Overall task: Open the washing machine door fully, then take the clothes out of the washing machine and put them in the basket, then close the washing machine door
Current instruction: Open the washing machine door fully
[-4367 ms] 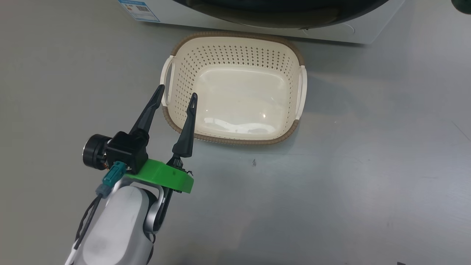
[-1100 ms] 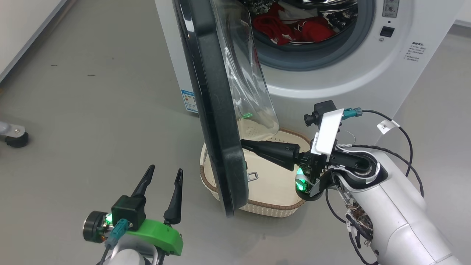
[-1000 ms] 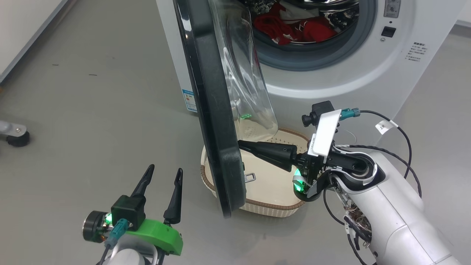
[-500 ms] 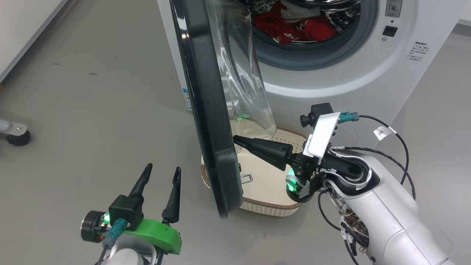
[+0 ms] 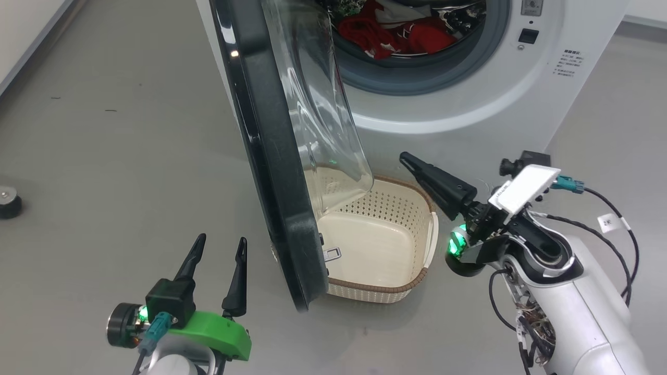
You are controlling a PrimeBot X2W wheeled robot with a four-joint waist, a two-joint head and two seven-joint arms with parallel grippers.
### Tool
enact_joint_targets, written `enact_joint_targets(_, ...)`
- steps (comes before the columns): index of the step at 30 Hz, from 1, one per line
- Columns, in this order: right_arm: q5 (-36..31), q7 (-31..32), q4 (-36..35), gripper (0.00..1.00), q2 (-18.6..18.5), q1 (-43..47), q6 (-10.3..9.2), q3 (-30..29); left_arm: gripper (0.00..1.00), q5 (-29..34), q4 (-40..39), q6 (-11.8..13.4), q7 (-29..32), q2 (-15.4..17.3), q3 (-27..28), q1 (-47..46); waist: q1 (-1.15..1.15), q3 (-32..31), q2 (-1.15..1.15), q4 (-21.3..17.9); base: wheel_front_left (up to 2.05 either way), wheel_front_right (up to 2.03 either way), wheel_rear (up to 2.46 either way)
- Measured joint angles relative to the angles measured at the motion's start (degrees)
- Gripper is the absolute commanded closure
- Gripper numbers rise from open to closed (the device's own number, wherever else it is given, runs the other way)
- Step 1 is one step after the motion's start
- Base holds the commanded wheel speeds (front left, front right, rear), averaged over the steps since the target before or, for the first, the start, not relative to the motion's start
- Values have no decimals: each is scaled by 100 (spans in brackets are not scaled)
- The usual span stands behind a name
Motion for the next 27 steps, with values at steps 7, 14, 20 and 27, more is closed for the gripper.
enact_joint_targets(7, -567, -757, -249, 0, -219, 569, 0, -555, 0, 0, -4, 0, 0, 0, -8, 5, 0, 8, 0, -65, 0, 0, 0)
enact_joint_targets(14, -1567, -1718, -371, 0, -486, 1033, 0, -865, 0, -1, -2, 0, 0, 0, -4, 13, 0, -15, 0, -103, 0, 0, 0)
enact_joint_targets(20, -2613, -2703, -324, 0, -728, 1462, 0, -961, 0, -4, 27, 0, 0, 0, 1, 32, 0, -112, 0, -125, 0, 0, 0)
enact_joint_targets(27, -4175, -3928, -208, 0, -1185, 1858, 1, -895, 0, -12, 40, 0, 0, 2, 2, 118, 0, -172, 0, -151, 0, 0, 0)
